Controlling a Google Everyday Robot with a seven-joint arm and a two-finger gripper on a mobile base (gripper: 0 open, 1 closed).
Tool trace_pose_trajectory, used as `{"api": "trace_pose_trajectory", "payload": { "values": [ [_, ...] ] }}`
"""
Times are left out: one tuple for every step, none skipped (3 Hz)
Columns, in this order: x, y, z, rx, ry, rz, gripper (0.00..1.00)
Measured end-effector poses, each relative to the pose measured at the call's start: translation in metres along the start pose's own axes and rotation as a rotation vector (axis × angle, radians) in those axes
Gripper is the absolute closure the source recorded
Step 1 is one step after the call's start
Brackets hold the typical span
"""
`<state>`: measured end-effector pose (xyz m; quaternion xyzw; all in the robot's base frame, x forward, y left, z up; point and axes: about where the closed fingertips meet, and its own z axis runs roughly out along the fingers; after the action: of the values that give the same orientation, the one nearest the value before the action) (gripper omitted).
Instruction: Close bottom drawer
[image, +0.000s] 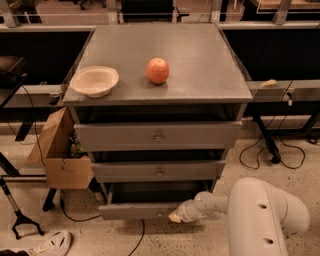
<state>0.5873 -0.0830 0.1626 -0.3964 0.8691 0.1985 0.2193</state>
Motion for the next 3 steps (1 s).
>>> {"api": "trace_pose_trajectory", "payload": {
  "values": [
    [0.001, 0.001, -0.001, 0.0, 0.0, 0.0, 1.0],
    [-0.002, -0.005, -0.004, 0.015, -0.001, 0.003, 0.82],
    [-0.005, -0.013, -0.008, 0.033, 0.0, 0.003, 0.58]
  ]
}}
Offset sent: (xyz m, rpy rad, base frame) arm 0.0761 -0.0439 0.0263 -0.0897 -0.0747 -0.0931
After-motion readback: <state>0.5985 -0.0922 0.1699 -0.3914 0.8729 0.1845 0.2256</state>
